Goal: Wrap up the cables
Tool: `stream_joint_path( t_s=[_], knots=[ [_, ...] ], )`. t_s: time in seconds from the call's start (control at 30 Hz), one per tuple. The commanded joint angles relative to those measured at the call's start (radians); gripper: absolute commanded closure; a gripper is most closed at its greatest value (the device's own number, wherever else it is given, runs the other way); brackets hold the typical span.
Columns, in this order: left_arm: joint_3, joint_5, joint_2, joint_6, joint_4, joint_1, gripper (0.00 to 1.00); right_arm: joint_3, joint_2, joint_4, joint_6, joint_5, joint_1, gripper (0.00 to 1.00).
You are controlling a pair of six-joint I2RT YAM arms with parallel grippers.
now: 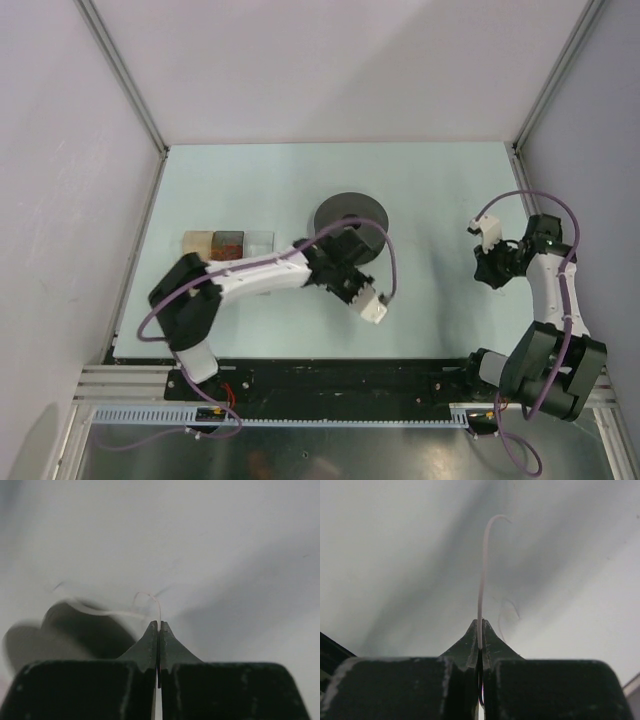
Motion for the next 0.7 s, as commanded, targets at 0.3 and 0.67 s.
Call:
stream_joint_path(
  t_s=[0.3, 0.67],
  knots=[
    [0.4, 0.041, -0.237, -0.506, 0.008, 0.751, 1.0, -0.003, 0.111, 0.029, -0.293, 0.097, -0.24, 1.0],
    [0.842, -0.281, 0.149, -0.744, 0.01, 1.057, 1.0, 0.0, 0.224, 0.074, -0.45, 0.18, -0.385, 1.0]
  ],
)
